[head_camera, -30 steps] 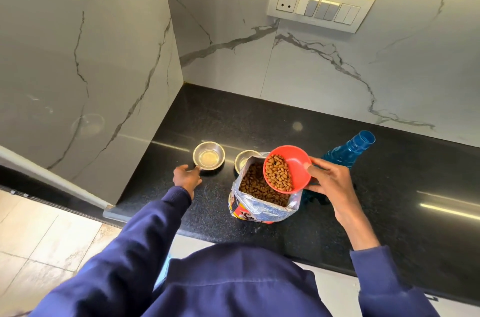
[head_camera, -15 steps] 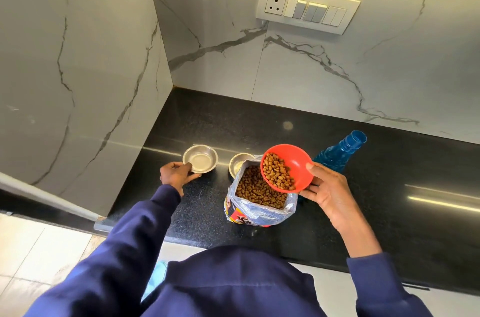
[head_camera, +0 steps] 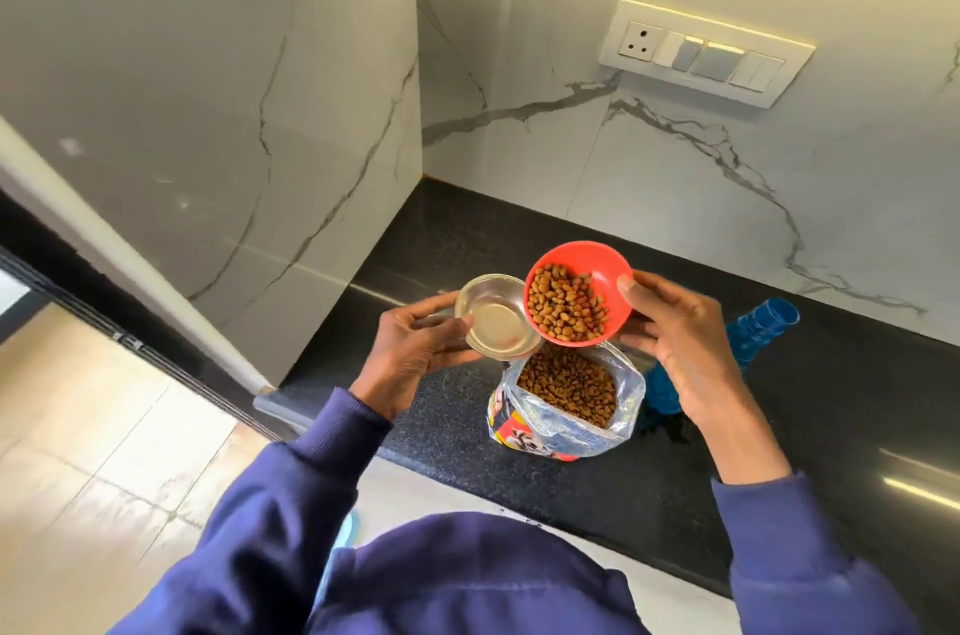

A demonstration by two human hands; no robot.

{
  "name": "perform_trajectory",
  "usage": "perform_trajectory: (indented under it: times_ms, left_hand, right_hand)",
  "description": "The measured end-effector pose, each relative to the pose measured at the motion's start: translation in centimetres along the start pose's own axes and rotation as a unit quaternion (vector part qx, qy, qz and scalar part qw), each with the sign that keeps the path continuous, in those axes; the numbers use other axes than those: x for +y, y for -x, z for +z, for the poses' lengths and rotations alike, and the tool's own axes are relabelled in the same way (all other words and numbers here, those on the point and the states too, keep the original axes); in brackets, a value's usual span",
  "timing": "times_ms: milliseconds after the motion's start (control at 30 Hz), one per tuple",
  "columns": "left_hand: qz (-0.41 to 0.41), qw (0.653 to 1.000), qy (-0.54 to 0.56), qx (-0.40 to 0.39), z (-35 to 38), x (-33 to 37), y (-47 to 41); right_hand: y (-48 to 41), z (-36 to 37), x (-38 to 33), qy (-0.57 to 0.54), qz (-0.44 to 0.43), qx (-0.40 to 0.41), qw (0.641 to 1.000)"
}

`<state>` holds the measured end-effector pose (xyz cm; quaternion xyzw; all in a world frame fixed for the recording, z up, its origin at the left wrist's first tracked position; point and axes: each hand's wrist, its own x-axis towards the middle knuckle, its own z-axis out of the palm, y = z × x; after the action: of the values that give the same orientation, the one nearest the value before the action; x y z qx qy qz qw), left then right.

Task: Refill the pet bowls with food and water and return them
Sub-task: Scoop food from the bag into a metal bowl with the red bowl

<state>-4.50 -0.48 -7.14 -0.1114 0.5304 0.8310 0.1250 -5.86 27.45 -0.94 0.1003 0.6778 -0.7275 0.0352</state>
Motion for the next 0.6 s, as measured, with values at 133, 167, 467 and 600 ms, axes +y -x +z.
perform_trajectory:
  times_ms: [133,167,467,600]
  left_hand:
    - [-0.007,1.000,-0.001,-0.011,1.0,-0.6,0.9]
    - [-0.005,1.000,-0.004,-0.013,1.2,-0.8,1.1]
    - [0.011,1.000,0.002,-0.014,2.9,-1.1,1.8]
    - [0.009,1.000,0.003,-0.005,3.4,-1.1,1.8]
  right_hand:
    - [-0.5,1.3,-0.6,0.101,-0.068,-0.028,0.992]
    - [-0.6,1.5,-0.5,0.137,-0.083,-0.031,0.987]
    - [-0.8,1.3,-0.4,0.300,-0.166,-0.023,0.939]
    - [-0.5,0.9,-0.7,0.303,-0.179,-0.026,0.936]
